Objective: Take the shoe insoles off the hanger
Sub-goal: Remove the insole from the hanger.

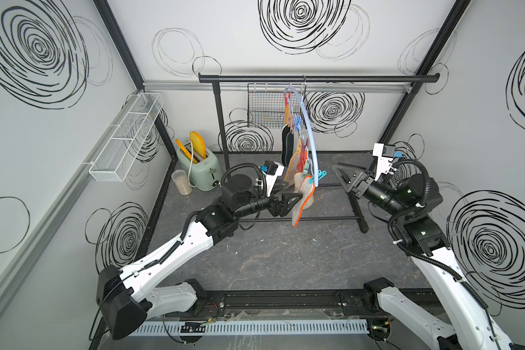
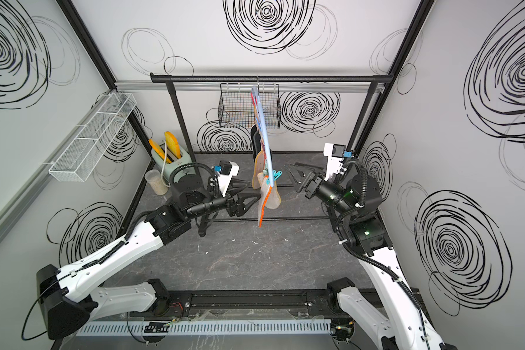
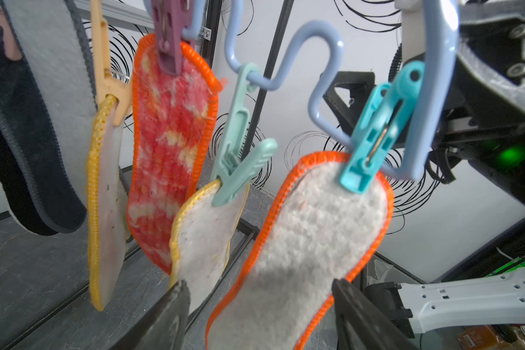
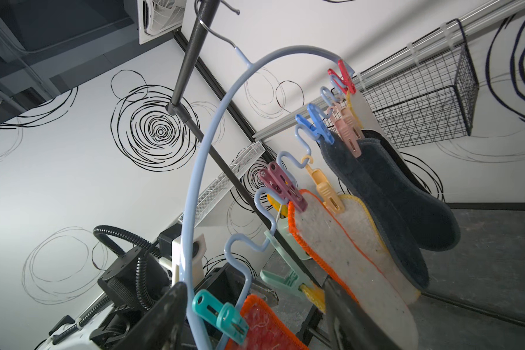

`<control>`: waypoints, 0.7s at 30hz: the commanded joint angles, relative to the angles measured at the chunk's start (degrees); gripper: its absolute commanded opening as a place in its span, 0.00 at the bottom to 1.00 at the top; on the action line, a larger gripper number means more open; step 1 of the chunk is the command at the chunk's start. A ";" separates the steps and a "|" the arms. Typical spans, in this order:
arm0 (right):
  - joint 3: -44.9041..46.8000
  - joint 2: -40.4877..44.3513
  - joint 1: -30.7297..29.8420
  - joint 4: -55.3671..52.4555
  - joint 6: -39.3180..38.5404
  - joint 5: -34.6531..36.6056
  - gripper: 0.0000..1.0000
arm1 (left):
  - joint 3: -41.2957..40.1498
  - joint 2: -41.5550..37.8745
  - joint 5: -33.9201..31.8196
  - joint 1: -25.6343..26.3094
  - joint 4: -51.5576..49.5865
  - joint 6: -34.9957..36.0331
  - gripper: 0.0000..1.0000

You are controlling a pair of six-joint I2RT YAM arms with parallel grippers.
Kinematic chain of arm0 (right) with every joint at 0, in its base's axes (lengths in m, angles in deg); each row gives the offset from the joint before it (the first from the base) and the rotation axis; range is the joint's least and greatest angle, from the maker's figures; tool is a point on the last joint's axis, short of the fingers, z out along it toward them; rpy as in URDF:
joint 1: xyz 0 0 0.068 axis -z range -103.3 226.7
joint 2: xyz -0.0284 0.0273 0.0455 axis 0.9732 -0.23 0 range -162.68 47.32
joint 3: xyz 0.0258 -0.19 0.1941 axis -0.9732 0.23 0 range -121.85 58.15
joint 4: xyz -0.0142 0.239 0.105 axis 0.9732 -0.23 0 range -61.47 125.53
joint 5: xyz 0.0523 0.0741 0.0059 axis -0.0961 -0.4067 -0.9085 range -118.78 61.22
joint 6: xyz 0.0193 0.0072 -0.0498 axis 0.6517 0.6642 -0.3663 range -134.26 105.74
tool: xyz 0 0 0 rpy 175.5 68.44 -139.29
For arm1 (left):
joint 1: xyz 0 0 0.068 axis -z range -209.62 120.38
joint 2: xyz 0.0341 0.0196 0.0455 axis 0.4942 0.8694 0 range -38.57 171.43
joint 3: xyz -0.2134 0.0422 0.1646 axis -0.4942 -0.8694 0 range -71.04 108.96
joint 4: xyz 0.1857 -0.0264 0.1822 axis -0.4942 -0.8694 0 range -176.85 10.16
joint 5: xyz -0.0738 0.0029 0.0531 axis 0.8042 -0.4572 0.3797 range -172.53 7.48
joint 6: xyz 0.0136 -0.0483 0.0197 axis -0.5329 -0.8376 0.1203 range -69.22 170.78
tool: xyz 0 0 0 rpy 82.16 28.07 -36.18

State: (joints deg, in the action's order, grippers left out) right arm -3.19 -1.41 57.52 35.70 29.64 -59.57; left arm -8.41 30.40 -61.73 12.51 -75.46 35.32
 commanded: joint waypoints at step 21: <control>-4.03 -4.62 -7.32 -3.53 -2.85 4.50 0.72 | 14.45 6.35 3.44 -3.19 0.24 -0.62 0.76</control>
State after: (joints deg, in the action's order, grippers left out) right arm -4.96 -6.04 50.88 33.08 27.47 -55.87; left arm 3.28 35.78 -59.43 9.91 -76.03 34.92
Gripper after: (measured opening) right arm 0.724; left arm 0.761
